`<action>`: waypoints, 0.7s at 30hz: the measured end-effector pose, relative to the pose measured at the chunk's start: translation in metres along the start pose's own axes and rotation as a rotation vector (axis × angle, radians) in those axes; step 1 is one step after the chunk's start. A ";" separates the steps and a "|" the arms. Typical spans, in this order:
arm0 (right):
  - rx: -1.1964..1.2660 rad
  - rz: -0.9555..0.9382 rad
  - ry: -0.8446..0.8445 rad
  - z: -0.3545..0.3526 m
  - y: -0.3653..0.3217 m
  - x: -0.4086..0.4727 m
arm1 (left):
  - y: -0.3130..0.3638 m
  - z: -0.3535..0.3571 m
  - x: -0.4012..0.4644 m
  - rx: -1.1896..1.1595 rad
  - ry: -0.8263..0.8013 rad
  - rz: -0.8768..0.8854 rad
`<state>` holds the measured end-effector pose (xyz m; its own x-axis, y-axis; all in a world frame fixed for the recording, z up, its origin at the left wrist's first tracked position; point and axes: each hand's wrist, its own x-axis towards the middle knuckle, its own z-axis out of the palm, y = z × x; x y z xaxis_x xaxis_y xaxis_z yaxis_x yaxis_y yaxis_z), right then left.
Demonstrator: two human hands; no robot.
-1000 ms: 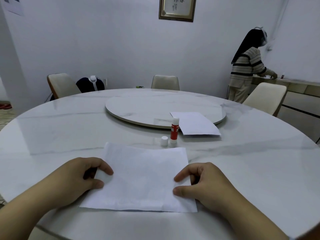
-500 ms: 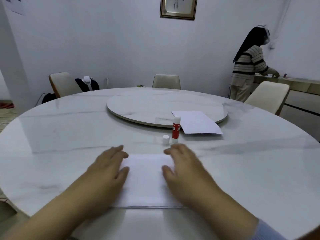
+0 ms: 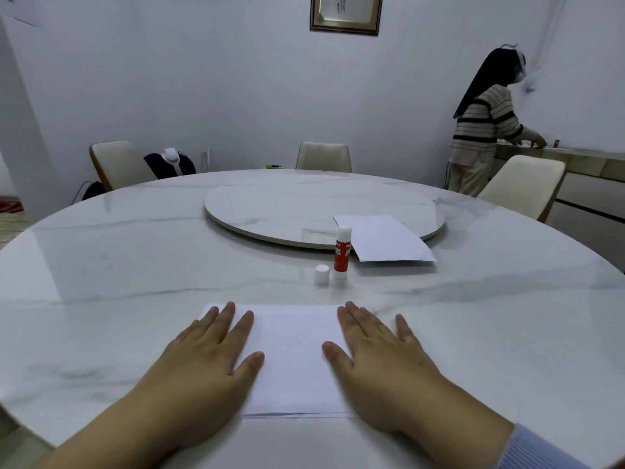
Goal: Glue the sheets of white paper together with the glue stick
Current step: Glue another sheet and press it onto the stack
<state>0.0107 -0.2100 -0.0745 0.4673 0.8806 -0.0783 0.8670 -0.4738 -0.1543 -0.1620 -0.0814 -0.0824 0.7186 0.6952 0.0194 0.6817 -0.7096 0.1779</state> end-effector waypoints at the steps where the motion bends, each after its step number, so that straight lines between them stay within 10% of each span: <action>1: -0.026 0.009 0.007 -0.001 0.006 -0.001 | 0.000 0.001 0.000 0.001 0.001 0.003; 5: 0.000 0.145 0.216 -0.016 0.027 0.003 | 0.001 0.002 0.003 0.007 0.002 0.011; 12: 1.681 0.641 0.370 -0.056 0.071 0.101 | 0.022 0.001 0.014 0.039 -0.036 -0.016; 21: 1.472 0.648 0.394 -0.047 0.100 0.181 | 0.010 -0.002 0.007 0.001 -0.042 -0.040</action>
<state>0.1900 -0.0986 -0.0583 0.8735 0.3878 -0.2943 -0.2660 -0.1261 -0.9557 -0.1501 -0.0838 -0.0782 0.6961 0.7174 -0.0290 0.7100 -0.6818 0.1764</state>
